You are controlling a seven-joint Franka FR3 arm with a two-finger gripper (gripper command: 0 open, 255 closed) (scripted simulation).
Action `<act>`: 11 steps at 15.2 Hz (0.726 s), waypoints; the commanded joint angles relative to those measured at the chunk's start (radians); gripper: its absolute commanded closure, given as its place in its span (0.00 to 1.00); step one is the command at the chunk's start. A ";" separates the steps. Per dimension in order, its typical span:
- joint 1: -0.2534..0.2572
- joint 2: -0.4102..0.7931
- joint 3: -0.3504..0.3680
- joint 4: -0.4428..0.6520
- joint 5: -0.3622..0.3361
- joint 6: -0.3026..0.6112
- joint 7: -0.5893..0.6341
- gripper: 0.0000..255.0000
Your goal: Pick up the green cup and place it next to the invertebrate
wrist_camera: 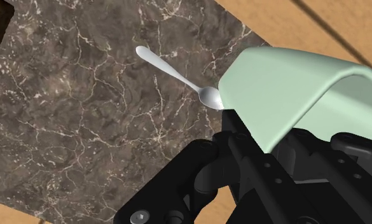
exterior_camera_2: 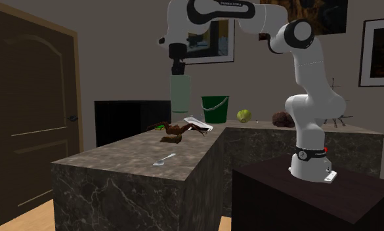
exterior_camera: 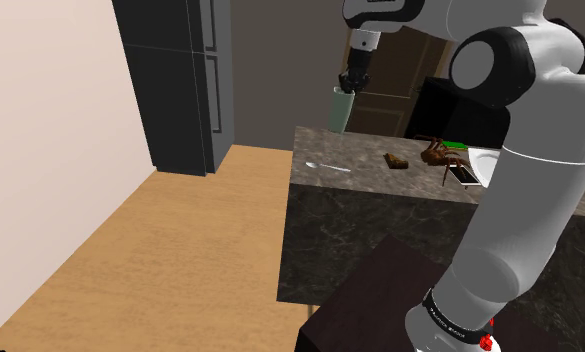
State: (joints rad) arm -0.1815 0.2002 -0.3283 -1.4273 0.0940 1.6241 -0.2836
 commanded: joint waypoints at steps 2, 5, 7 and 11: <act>-0.022 -0.025 -0.017 -0.018 -0.005 -0.007 -0.039 1.00; -0.054 -0.062 -0.042 -0.066 -0.014 0.002 -0.098 1.00; -0.076 -0.082 -0.060 -0.091 -0.019 0.007 -0.139 1.00; -0.122 -0.108 -0.097 -0.123 -0.025 0.011 -0.224 1.00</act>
State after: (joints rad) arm -0.2913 0.0990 -0.4155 -1.5438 0.0705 1.6349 -0.4836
